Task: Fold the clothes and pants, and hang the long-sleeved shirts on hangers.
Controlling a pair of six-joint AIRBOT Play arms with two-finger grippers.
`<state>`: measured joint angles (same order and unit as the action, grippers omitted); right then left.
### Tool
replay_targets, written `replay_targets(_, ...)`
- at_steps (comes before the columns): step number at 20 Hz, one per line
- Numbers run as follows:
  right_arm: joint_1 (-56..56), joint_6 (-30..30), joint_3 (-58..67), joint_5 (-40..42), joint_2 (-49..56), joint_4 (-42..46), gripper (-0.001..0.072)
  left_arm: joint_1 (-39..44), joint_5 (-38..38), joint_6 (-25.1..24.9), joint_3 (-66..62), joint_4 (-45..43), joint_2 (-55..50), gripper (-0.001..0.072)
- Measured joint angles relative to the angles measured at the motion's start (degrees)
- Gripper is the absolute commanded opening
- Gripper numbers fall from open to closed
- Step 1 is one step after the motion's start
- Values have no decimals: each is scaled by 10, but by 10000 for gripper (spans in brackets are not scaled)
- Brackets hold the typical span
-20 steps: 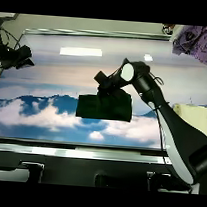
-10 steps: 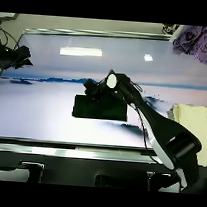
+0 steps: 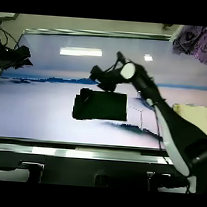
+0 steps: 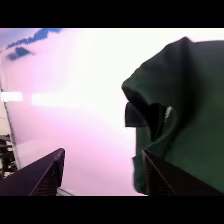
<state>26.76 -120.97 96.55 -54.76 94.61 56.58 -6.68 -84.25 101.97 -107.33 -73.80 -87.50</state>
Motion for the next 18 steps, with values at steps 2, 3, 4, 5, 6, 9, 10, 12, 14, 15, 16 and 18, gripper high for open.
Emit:
replay_targets(2,-58,49,0,-61,-31,16,598,-1,0,0,0,0,0,17)
replay_targets(3,-94,76,-2,-97,-48,32,597,-2,0,0,0,0,0,17)
replay_targets(4,-129,102,-8,-129,-62,48,597,-4,0,0,0,0,0,17)
replay_targets(5,-167,130,-19,-158,-74,61,597,-6,0,0,0,0,0,18)
replay_targets(6,-201,155,-34,-178,-82,65,597,-9,0,0,0,0,0,17)
replay_targets(9,-285,241,-121,-199,-93,17,597,-16,0,0,0,0,0,18)
replay_targets(10,-302,269,-155,-194,-93,-7,597,-18,0,0,0,0,0,17)
replay_targets(12,-320,327,-224,-171,-86,-59,595,-20,0,0,0,0,0,17)
replay_targets(14,-324,382,-282,-143,-70,-117,593,-21,0,0,0,1,0,18)
replay_targets(15,-323,408,-305,-128,-59,-146,587,-22,0,0,0,1,0,18)
replay_targets(16,-319,431,-321,-117,-46,-171,587,-22,0,0,0,1,0,18)
replay_targets(18,-305,466,-340,-96,-23,-210,585,-22,0,0,0,1,0,18)
